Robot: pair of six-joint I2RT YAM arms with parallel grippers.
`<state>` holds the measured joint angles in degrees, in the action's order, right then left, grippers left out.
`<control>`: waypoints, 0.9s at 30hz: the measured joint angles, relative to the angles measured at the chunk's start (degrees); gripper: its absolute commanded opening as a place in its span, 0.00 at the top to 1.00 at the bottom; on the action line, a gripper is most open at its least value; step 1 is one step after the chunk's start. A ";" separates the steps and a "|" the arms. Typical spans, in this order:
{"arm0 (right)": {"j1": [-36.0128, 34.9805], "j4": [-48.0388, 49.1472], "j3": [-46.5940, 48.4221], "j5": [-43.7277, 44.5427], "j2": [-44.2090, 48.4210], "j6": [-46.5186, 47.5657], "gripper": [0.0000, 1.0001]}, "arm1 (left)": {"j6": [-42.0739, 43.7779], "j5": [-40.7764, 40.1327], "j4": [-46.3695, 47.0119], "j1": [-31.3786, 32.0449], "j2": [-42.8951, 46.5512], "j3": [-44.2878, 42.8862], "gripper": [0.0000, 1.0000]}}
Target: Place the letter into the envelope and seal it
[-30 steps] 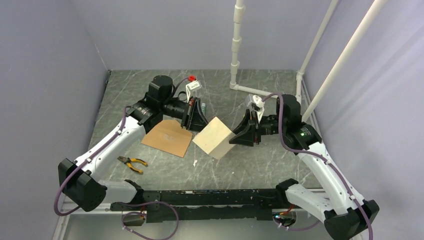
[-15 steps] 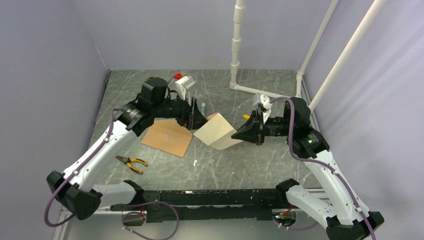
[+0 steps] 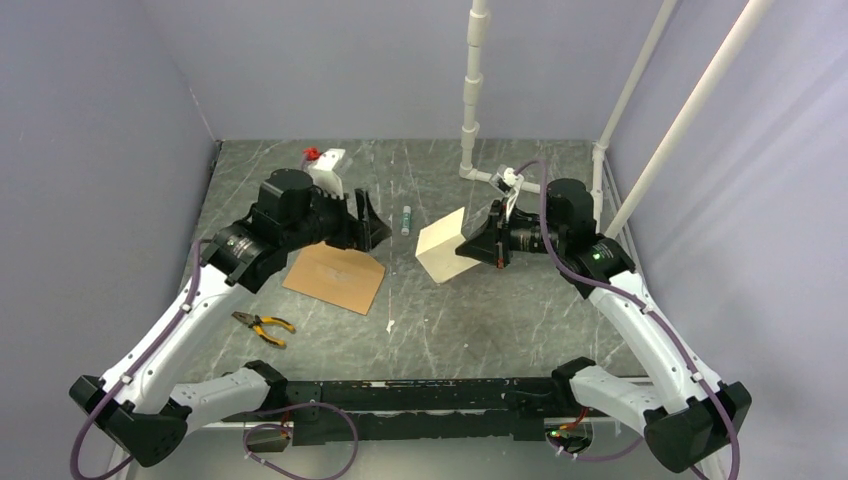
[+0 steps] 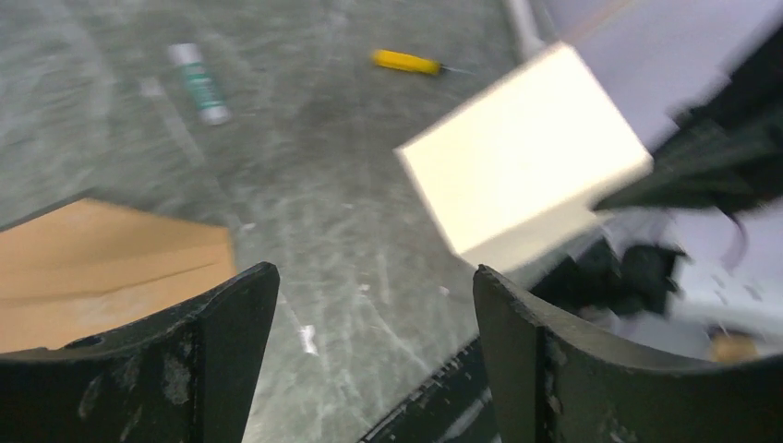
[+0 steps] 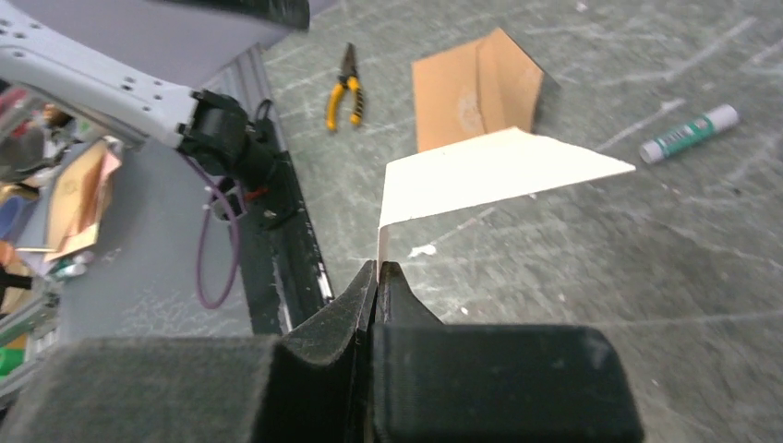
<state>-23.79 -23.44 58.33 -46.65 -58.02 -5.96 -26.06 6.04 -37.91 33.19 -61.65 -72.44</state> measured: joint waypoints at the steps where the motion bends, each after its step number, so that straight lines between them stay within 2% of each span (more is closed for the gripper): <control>1: -0.02 0.72 0.00 -1.01 0.11 -0.70 1.00 | 0.61 3.61 1.51 0.00 0.22 0.72 0.22; 3: -0.26 2.54 0.00 -3.43 0.17 -2.08 1.00 | 1.64 12.87 5.68 0.37 0.31 2.54 0.24; 5: -0.81 4.42 -0.02 -5.49 0.17 -3.34 1.00 | 2.47 18.80 8.96 1.42 -0.09 3.87 0.26; 9: -2.23 7.58 -0.02 -8.63 0.17 -5.35 1.00 | 4.52 26.53 13.88 6.54 -1.84 4.96 0.31; 15: -3.69 9.49 -0.02 -11.54 0.17 -6.32 1.00 | 8.41 30.73 16.46 12.33 -4.24 4.96 0.52; 23: -4.09 8.98 -0.02 -14.56 0.48 -5.49 1.00 | 12.02 32.00 15.96 12.39 -3.61 5.40 0.86; 26: -4.15 8.46 -0.02 -15.02 0.70 -5.07 1.00 | 12.50 33.05 15.82 12.39 -2.69 5.70 0.97; 27: -4.17 8.46 -0.02 -15.02 0.70 -5.07 1.00 | 12.81 33.44 15.80 12.39 -2.62 5.70 0.97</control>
<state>-27.97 -14.98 58.30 -61.67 -57.32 -11.03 -13.26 39.48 -22.11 45.58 -64.27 -66.74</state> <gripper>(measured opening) 0.010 0.089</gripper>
